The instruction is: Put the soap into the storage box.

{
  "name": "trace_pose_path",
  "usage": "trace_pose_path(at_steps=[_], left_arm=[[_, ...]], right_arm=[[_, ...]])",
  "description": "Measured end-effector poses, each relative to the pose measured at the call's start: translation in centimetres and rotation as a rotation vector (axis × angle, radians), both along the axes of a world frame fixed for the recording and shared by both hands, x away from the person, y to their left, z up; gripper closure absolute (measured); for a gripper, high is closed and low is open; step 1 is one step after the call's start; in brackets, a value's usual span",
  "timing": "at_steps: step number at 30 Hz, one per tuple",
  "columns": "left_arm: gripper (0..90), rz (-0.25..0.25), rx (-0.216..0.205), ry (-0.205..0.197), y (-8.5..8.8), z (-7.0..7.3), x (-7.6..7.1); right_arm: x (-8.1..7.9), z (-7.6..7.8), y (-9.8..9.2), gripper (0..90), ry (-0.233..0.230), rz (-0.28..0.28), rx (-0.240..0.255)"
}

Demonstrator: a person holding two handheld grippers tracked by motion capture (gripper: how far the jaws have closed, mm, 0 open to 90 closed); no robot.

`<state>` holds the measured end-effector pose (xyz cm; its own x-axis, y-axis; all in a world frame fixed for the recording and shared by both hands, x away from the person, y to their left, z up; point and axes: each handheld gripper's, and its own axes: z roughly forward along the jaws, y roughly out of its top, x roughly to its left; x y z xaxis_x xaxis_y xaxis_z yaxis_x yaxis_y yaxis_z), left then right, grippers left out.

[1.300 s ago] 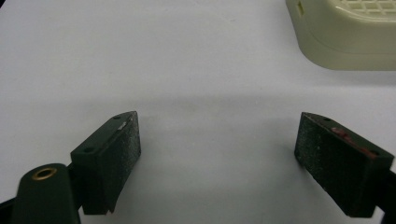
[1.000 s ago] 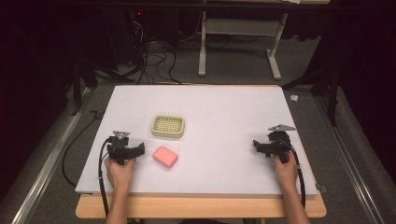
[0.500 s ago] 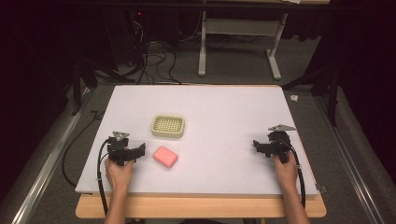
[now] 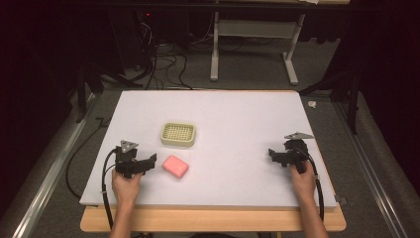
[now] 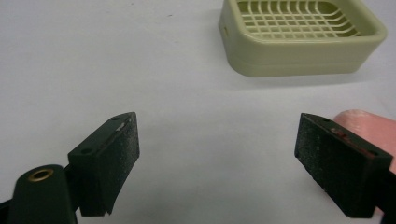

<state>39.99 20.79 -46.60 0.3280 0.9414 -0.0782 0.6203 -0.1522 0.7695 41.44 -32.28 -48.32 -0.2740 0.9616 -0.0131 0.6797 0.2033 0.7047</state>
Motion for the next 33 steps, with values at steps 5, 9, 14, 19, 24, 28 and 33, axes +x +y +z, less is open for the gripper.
trace_pose_path(at_steps=[5,9,14,19,24,28,33], left_arm=[[14.8,-0.035,-0.007,-0.005,-0.5,0.4,-0.4],[14.7,-0.059,-0.009,-0.019,-0.9,0.7,-0.8],[14.2,-0.091,-0.023,-0.023,-1.4,1.1,-1.3],[13.1,-0.13,-0.02,-0.025,-2.4,1.4,-1.7],[12.3,-0.158,-0.01,-0.024,-3.3,1.5,-2.1],[12.3,-0.18,-0.009,-0.016,-3.9,1.5,-2.3],[11.6,-0.209,0.006,-0.009,-4.8,1.5,-2.5]], right_arm=[[0.0,0.0,0.0,13.6,0.0,-0.001,-0.001],[0.0,0.0,0.0,13.6,0.0,0.0,0.0],[0.0,0.0,0.0,13.6,0.0,-0.001,-0.001],[0.0,0.0,0.0,13.6,0.0,0.0,-0.001],[0.0,0.0,0.0,13.6,-0.001,0.0,-0.002],[0.0,0.0,0.0,13.6,0.0,0.0,-0.001],[0.0,0.0,0.0,13.6,-0.001,0.0,-0.002]])
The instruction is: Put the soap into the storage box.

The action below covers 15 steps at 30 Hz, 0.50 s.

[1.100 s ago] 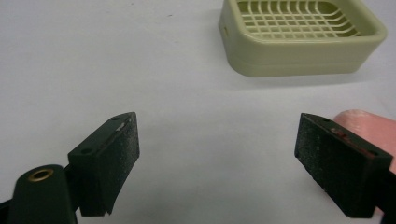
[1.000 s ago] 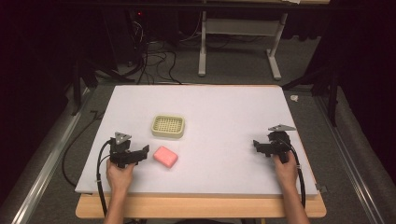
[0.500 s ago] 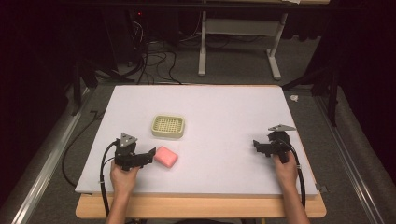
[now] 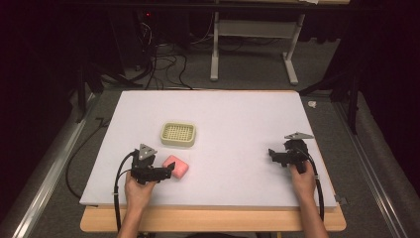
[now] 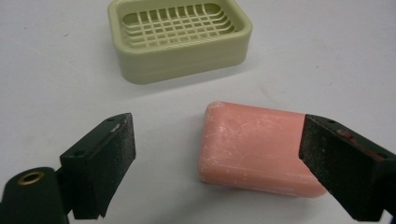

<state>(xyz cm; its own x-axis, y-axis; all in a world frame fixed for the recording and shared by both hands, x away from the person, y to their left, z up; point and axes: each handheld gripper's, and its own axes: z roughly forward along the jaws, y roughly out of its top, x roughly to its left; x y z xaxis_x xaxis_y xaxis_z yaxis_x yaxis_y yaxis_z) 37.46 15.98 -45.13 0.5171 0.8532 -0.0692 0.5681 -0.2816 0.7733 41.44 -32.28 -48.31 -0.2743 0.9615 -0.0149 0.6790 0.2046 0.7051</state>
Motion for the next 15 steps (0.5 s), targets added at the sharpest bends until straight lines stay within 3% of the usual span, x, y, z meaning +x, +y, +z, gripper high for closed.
trace_pose_path(at_steps=[15], left_arm=[[9.4,-0.057,0.05,0.022,-2.3,-0.5,-0.1]], right_arm=[[0.0,0.0,0.0,13.6,0.0,-0.001,0.001]])
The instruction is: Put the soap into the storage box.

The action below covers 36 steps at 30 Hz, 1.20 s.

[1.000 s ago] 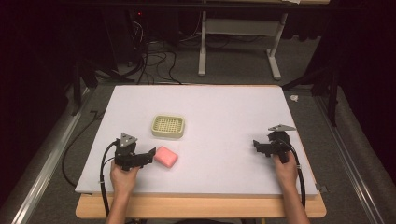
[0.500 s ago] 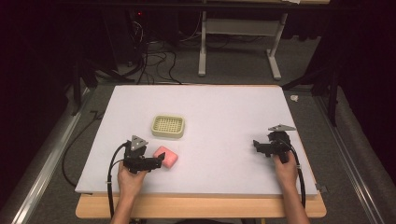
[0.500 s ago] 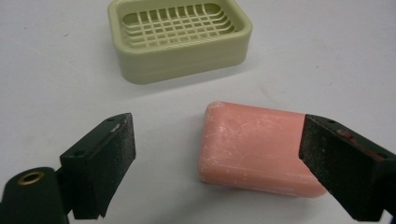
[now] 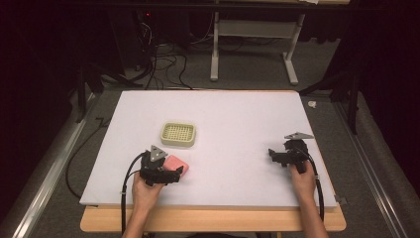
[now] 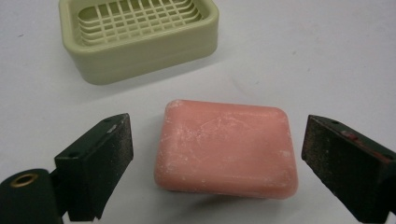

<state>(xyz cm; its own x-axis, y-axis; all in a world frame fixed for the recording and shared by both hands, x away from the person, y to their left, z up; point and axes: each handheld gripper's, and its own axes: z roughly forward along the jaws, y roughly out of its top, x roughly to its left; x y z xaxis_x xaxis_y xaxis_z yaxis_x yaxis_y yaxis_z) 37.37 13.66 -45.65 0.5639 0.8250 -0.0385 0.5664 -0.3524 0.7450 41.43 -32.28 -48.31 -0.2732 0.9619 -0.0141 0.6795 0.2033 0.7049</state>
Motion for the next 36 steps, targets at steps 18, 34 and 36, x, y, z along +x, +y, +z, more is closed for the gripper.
trace_pose_path(at_steps=[18,34,36], left_arm=[[6.0,-0.03,0.065,0.025,-1.6,-1.1,0.6],[12.2,-0.028,0.095,0.039,-1.8,-1.8,1.1],[12.5,-0.025,0.1,0.045,-1.9,-2.0,1.2]], right_arm=[[0.0,0.0,0.0,13.6,0.0,0.0,0.0],[0.0,0.0,0.0,13.6,0.0,0.0,0.0],[0.0,0.0,0.0,13.6,0.0,0.0,-0.001]])
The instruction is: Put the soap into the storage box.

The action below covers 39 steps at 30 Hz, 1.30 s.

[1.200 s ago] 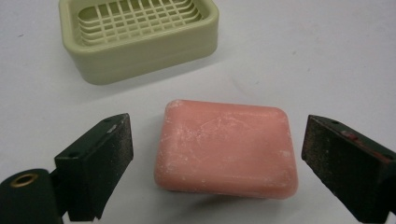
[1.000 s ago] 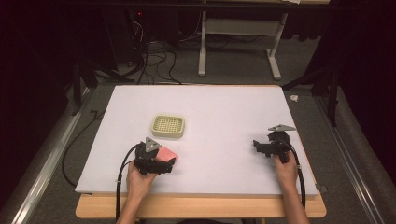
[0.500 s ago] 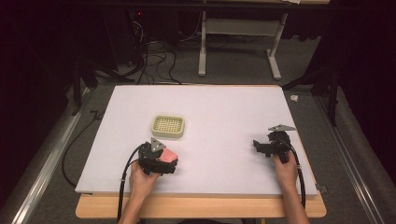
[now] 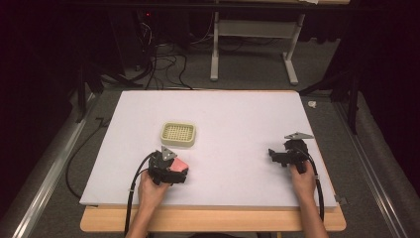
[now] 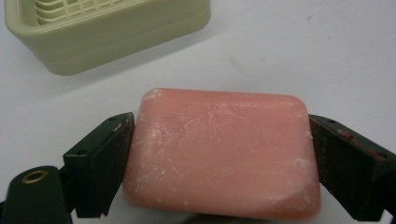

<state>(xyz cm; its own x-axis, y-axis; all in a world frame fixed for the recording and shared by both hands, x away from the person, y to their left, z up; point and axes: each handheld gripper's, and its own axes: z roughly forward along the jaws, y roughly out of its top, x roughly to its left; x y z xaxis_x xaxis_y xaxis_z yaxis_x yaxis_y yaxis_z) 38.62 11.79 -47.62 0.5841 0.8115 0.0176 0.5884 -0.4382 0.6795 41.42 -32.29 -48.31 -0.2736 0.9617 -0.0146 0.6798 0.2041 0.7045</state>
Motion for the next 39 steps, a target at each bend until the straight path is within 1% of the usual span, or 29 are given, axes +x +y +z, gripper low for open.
trace_pose_path(at_steps=[4,5,8,11,14,18,26,28,32,34,36,39], left_arm=[[12.5,0.004,0.019,0.006,-0.2,-0.3,0.1],[12.4,0.002,0.018,0.007,-0.2,-0.3,0.1],[12.9,-0.001,0.006,0.02,-0.1,-0.3,0.2],[13.2,-0.002,-0.015,0.032,0.1,-0.4,0.3],[13.4,-0.013,-0.03,0.017,0.3,-0.6,0.2],[13.7,-0.013,-0.032,0.017,0.3,-0.6,0.3],[13.9,0.005,-0.037,0.022,0.4,-0.5,0.3],[13.9,0.009,-0.049,0.02,0.5,-0.4,0.3],[13.9,0.016,-0.101,0.015,1.1,0.3,0.2],[14.0,0.014,-0.109,0.01,1.3,0.7,0.1],[14.0,0.012,-0.108,0.0,1.3,1.1,0.0],[14.0,0.008,-0.123,0.001,1.4,1.5,0.0]], right_arm=[[0.0,0.0,0.0,13.6,0.0,0.0,0.001],[0.0,0.0,0.0,13.5,-0.001,0.001,0.0],[0.0,0.0,0.0,13.6,0.0,0.0,0.0],[0.0,0.0,0.0,13.6,-0.001,0.001,0.001],[0.0,0.0,0.0,13.6,-0.001,0.001,0.0],[0.0,0.0,0.0,13.6,-0.001,0.002,-0.001],[0.0,0.0,0.0,13.6,-0.001,0.002,0.0],[0.0,0.0,0.0,13.6,-0.001,0.002,0.0],[0.0,0.0,0.0,13.6,0.0,0.0,0.001],[0.0,0.0,0.0,13.6,-0.001,0.002,0.0],[0.0,0.0,0.0,13.6,-0.001,0.002,0.0],[0.0,0.0,0.0,13.6,-0.001,0.002,-0.001]])
